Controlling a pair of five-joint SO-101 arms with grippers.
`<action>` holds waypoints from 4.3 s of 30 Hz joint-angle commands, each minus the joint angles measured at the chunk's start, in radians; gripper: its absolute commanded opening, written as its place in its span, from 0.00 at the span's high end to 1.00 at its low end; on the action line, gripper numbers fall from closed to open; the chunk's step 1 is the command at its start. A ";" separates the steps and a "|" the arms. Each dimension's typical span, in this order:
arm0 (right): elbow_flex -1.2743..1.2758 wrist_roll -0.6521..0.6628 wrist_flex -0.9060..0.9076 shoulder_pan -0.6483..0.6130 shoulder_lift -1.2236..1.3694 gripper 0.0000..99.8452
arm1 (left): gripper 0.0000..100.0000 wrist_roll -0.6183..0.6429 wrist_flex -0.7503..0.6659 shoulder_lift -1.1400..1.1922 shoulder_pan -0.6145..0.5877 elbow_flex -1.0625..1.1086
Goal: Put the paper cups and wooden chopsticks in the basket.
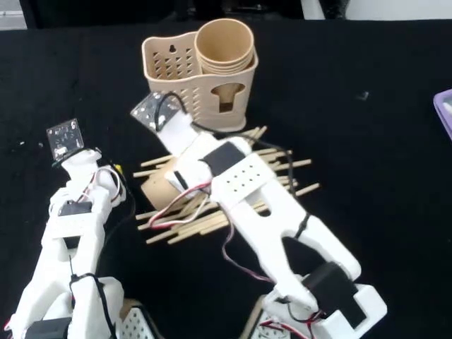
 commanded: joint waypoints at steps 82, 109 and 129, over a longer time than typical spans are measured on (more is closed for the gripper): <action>0.197 0.218 0.356 1.097 -0.512 0.78 | 0.86 -0.499 1.298 -0.011 0.509 -0.696; 0.461 0.207 -0.018 1.682 -0.510 0.78 | 0.86 0.167 1.114 0.222 1.460 -0.753; 0.455 0.204 -0.015 1.674 -0.510 0.78 | 0.84 0.387 1.313 0.233 1.504 -0.995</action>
